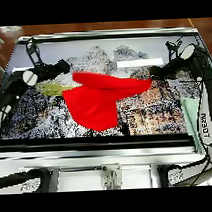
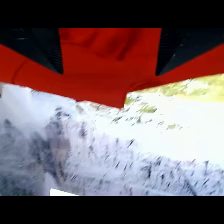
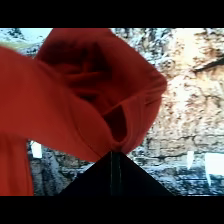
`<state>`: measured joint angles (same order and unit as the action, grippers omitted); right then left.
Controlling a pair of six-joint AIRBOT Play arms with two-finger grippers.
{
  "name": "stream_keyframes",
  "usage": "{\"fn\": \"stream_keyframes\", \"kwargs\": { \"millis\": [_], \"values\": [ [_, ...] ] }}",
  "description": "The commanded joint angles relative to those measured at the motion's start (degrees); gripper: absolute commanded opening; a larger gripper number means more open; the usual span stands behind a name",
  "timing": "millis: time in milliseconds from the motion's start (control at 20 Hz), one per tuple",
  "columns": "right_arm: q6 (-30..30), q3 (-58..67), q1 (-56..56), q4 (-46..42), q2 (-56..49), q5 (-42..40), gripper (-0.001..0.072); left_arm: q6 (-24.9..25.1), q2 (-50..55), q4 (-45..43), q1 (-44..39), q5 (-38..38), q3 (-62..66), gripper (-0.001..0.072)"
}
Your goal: Fold the shirts.
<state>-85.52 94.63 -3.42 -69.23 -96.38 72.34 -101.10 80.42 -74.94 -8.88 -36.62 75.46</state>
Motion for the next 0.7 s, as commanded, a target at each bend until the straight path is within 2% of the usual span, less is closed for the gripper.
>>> {"fn": "stream_keyframes", "kwargs": {
  "millis": [0,50,150,250,350,450,550,650],
  "values": [
    [-0.2,0.0,0.07,2.67,-0.44,2.23,0.0055,1.62,-0.44,-0.02,10.36,-30.77,3.89,0.0683],
    [-0.2,0.0,0.07,2.45,-0.44,2.6,0.0056,3.39,-1.68,0.26,14.34,-37.24,3.58,0.0666],
    [-0.2,0.0,0.07,2.27,-0.48,3.39,0.0056,8.37,-5.53,4.11,18.78,-44.72,-0.24,0.0668],
    [-0.15,-0.02,0.09,2.32,-0.55,3.72,0.0056,10.23,-11.34,11.21,18.49,-43.91,-11.3,0.0671],
    [-0.15,-0.02,0.09,2.36,-0.55,3.87,0.0055,10.27,-16.81,22.03,14.97,-33.57,-27.3,0.0676],
    [-0.15,-0.02,0.09,2.34,-0.55,4.0,0.0056,12.94,-18.97,34.53,8.48,-20.98,-41.42,0.0677],
    [0.28,-0.02,0.07,2.29,-0.55,3.93,0.0056,13.9,-18.03,41.83,1.09,-9.18,-49.66,0.0676],
    [0.28,-0.02,0.07,2.27,-0.55,3.54,0.0056,14.38,-16.11,47.91,-5.88,-0.09,-52.37,0.0675]
  ]
}}
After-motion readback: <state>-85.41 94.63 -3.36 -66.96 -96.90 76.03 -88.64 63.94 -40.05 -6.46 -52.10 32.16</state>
